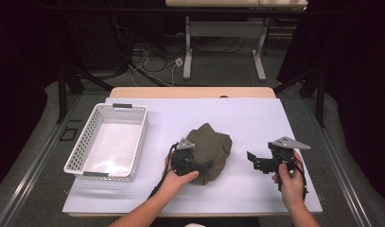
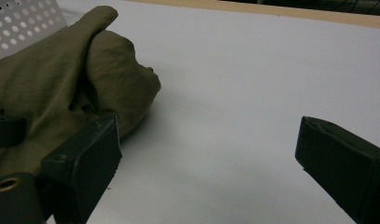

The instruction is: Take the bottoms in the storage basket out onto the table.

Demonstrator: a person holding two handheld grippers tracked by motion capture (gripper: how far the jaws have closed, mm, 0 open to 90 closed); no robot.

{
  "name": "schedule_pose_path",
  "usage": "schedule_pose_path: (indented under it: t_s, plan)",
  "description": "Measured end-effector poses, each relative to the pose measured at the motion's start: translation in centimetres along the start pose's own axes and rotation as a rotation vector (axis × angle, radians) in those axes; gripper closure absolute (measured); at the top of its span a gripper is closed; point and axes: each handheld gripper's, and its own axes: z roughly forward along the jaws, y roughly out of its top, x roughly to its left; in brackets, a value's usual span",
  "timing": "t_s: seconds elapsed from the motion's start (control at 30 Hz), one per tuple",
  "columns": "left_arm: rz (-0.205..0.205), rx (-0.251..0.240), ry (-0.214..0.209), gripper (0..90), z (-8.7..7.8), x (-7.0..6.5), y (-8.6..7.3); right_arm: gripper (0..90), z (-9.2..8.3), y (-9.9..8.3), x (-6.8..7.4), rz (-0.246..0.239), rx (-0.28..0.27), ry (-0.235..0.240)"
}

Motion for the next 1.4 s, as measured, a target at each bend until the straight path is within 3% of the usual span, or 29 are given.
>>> schedule_pose_path:
  t_s: [0.17, 0.87, 1.4]
  plan:
    - [-0.013, 0.004, -0.003, 0.7, 0.1, -0.1, 0.1, 6.4, 0.0, 0.0, -0.1, 0.001, -0.002, 0.007]
    - [-0.033, 0.025, -0.038, 0.6, -0.4, 0.4, 0.9, 6.4, -0.1, -0.1, -0.1, 0.009, -0.008, 0.008]
    - [-0.021, -0.039, -0.036, 0.6, -2.2, 0.6, 2.0, 6.4, -0.2, -0.1, 0.0, 0.007, -0.007, 0.017]
